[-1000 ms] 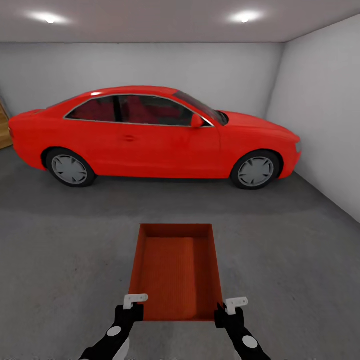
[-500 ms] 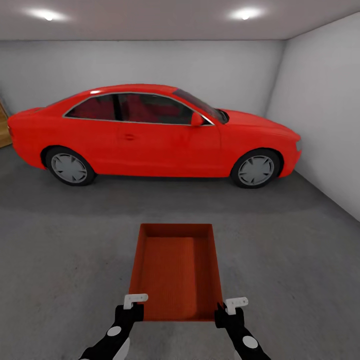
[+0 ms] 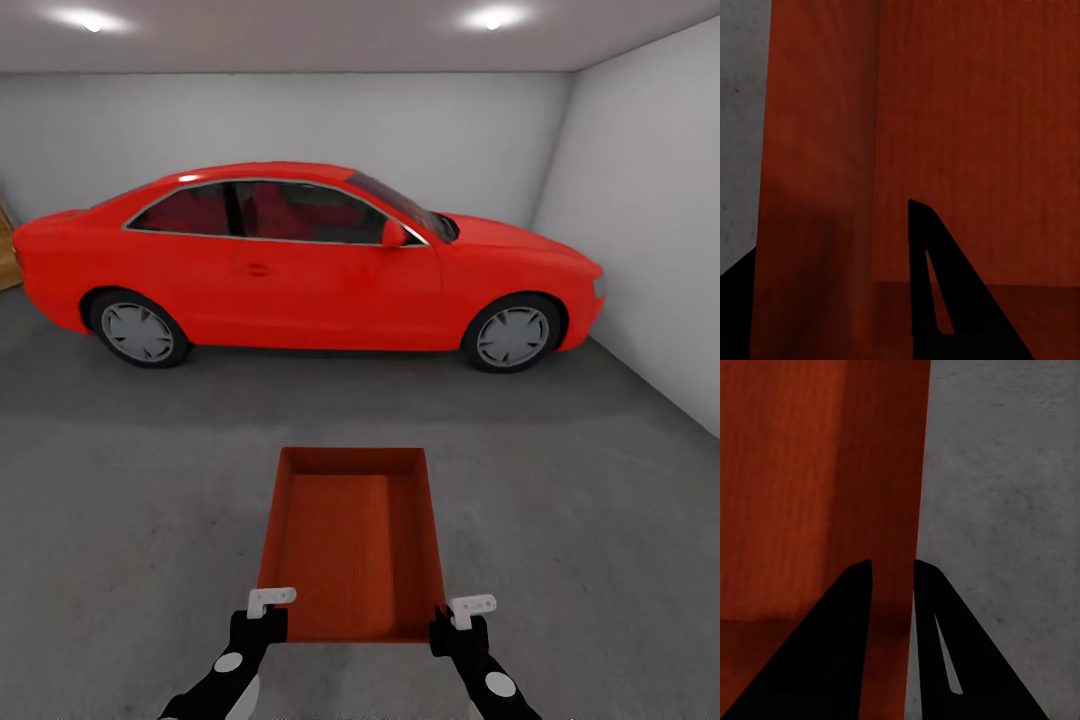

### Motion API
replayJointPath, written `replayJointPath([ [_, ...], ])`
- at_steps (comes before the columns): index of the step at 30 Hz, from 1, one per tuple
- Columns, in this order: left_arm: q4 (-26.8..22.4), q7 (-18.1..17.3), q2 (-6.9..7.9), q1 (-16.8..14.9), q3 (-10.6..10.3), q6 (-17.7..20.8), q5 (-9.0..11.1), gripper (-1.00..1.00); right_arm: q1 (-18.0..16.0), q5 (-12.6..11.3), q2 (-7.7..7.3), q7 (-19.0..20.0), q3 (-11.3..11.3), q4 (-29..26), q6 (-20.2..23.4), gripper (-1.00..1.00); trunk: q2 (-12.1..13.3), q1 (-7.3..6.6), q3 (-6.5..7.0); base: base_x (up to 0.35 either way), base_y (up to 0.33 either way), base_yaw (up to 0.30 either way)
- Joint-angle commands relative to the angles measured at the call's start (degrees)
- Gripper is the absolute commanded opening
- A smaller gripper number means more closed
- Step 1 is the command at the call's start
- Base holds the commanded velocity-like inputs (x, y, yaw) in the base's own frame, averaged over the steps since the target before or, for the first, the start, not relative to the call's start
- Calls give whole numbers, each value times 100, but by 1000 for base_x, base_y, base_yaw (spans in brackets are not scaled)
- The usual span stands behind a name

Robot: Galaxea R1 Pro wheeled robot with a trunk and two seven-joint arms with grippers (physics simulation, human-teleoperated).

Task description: Move the two storage containers from the living room to the garage. In the garage, place one container on the floor and stack the other container on top of it (either order is fine).

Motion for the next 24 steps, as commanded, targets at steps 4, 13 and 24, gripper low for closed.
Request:
replayJointPath([
  [4, -12, 299, 71, -10, 108, -28, -25, -100, -5, -61, -8, 110, 64, 7, -19, -100, -12, 3, -47, 0, 0, 0],
  [13, -12, 299, 71, -10, 110, -30, -25, -100, -5, -70, -8, 105, 65, 7, -12, -100, -12, 3, -131, 0, 0, 0],
  [24, -12, 290, 71, -10, 110, -30, -19, -100, -5, -70, -8, 105, 67, 7, -12, -100, -12, 3, -232, 0, 0, 0],
])
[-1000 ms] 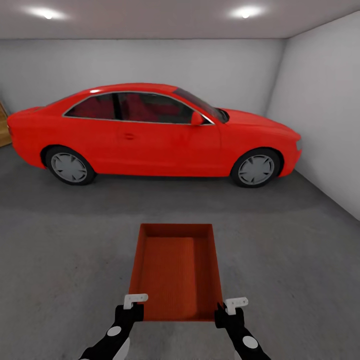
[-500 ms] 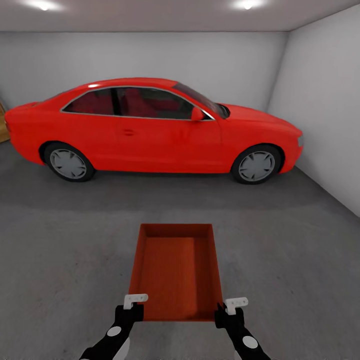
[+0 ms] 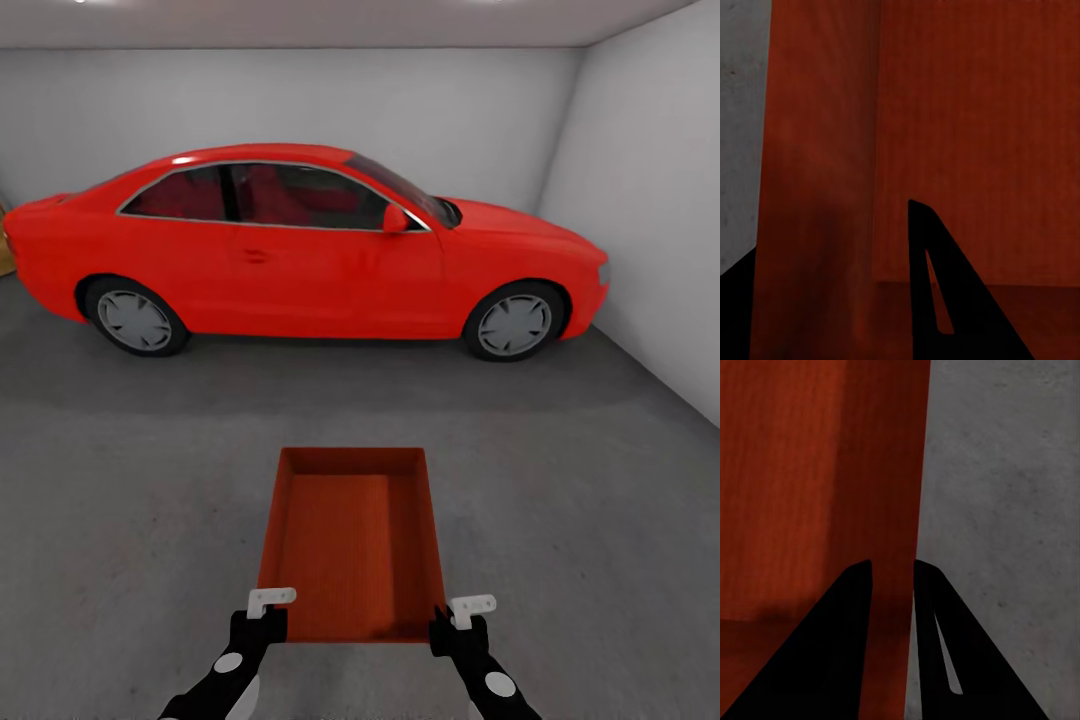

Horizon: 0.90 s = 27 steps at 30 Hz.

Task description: Move the two storage containers from the living room to the garage. In the garage, place one container on the floor and stack the other container on top of it (either order is fine).

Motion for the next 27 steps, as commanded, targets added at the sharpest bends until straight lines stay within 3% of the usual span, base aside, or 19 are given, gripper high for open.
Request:
replayJointPath([
  [1, -16, 293, 70, -10, 112, -25, -29, -100, -5, -68, -8, 107, 63, 10, -17, -100, -11, 2, -19, 0, 0, 0],
  [4, -16, 292, 70, -10, 111, -25, -27, -100, -5, -68, -8, 107, 63, 10, -17, -100, -11, 2, -47, 0, 0, 0],
  [27, -16, 294, 70, -10, 109, -16, -34, -100, -5, -67, -8, 114, 63, 10, -17, -100, -934, 508, -673, 0, 0, 0],
])
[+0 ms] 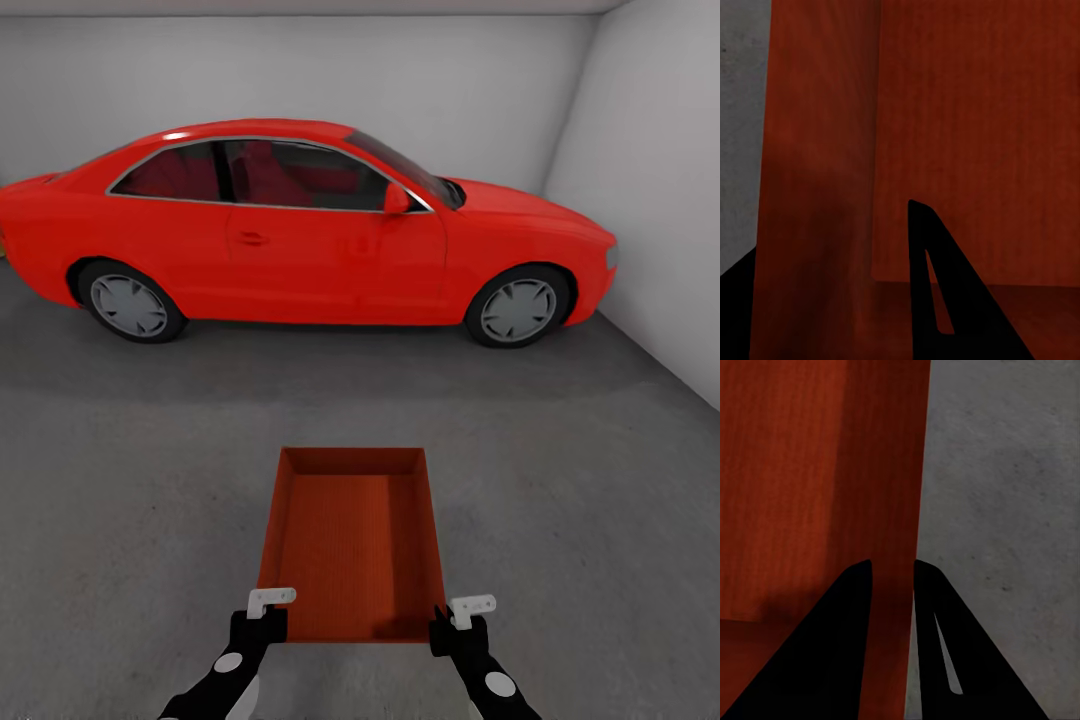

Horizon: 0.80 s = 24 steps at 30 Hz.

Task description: Move the two storage containers from the living room to the garage. In the garage, place one container on the floor and stack the other container on top of it (either order is fine).

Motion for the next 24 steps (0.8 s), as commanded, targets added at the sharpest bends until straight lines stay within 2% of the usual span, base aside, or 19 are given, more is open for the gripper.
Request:
replayJointPath([
  [1, -14, 294, 70, -9, 107, -24, -27, -100, -4, -64, -7, 115, 63, 8, -17, -100, -49, 24, -35, 0, 0, 0],
  [24, -14, 300, 70, -9, 112, -24, -26, -100, -4, -64, -7, 118, 56, 8, -20, -100, -972, 529, -660, 0, 0, 0],
])
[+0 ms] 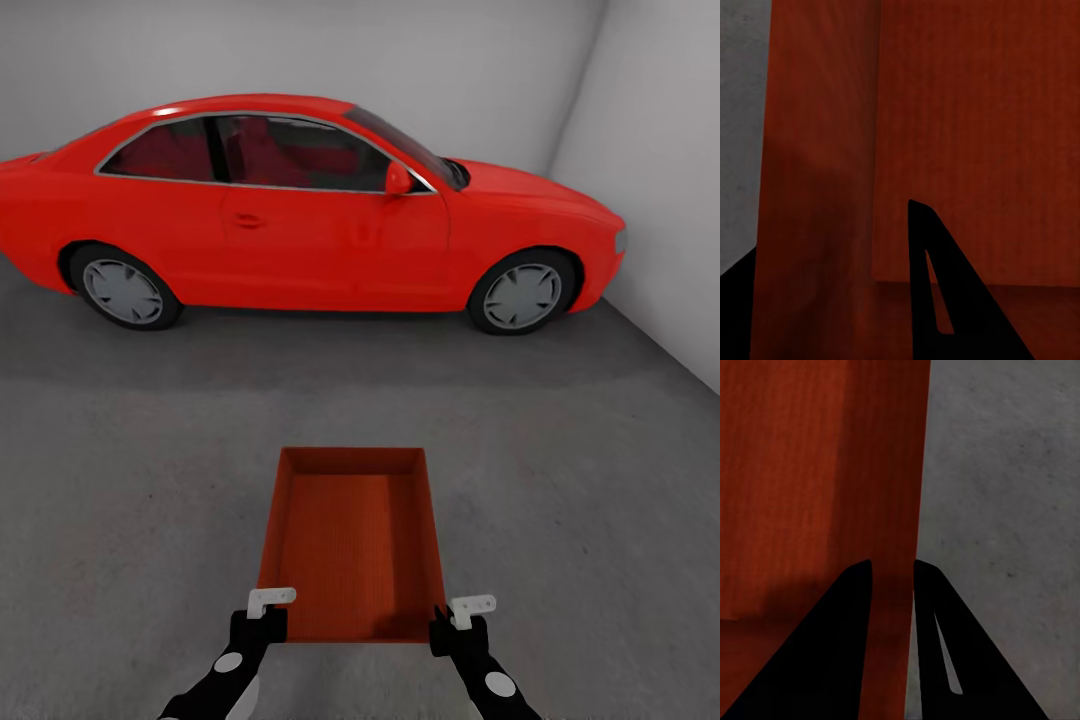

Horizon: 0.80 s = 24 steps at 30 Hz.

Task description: Move the two storage containers from the living room to the garage. In the garage, place one container on the floor and stack the other container on top of it (either order is fine).

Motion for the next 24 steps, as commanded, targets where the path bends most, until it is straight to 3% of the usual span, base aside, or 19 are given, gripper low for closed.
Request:
replayJointPath([
  [1, -13, 299, 71, -8, 113, -24, -26, -100, -4, -61, -8, 121, 58, 6, -17, -100, -47, 23, -33, 0, 0, 0],
  [24, -13, 299, 71, -8, 113, -24, -20, -100, -4, -53, -6, 122, 57, 6, -24, -100, -969, 528, -659, 0, 0, 0],
])
